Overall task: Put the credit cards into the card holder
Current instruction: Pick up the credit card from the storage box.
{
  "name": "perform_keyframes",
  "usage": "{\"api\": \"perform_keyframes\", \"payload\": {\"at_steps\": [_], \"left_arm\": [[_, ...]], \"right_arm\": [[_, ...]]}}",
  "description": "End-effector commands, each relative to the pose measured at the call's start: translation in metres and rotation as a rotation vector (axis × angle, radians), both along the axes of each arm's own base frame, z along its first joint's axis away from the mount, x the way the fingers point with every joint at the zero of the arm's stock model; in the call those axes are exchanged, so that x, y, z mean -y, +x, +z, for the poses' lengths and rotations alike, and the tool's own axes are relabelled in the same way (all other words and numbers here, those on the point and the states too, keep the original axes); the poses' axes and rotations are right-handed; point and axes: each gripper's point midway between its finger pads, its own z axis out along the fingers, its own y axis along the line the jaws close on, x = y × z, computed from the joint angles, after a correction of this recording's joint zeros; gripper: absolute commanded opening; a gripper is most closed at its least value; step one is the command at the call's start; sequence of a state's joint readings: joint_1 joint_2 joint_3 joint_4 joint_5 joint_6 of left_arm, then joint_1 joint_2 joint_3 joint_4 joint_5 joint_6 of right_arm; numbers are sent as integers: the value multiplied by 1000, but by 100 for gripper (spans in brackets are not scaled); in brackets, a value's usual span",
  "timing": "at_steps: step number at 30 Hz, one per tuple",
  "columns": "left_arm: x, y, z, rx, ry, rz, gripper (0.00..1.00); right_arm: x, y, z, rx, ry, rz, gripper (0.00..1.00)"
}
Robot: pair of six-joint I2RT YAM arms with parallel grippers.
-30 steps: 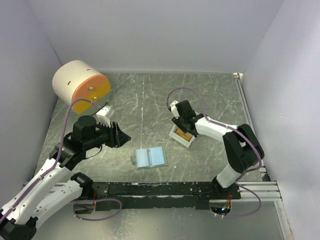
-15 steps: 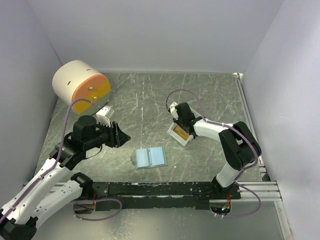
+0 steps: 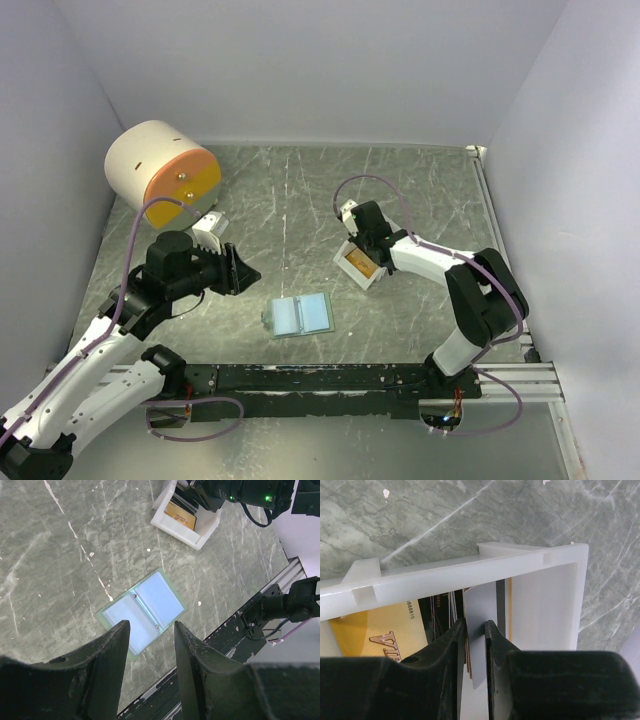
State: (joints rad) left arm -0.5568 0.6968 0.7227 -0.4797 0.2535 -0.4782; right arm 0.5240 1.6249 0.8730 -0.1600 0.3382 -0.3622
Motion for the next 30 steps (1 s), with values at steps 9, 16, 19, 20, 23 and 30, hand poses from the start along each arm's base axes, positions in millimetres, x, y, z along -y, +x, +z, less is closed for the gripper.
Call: {"api": "perform_keyframes", "payload": {"at_steps": [9,16,19,20,23,30], "left_arm": [[-4,1,1,18,8,11,52],[-3,2,1,17,9,9,52],[-3,2,1,17,8,9,52],[-3,1,1,17,8,9,52],[-3,1,1,16,8,10,52],[-3,2,1,18,8,11,52]], "right_arm": [[-6,-10,0,-63,35,-4,20],[-8,-11,0,-64,45,8,0],[-7,-11,1,-62,41,5,0],[-7,-11,2,-60,41,3,0],[-7,-9,5,-47,44,0,0],[1,-1,32,2,23,-64,0]]}}
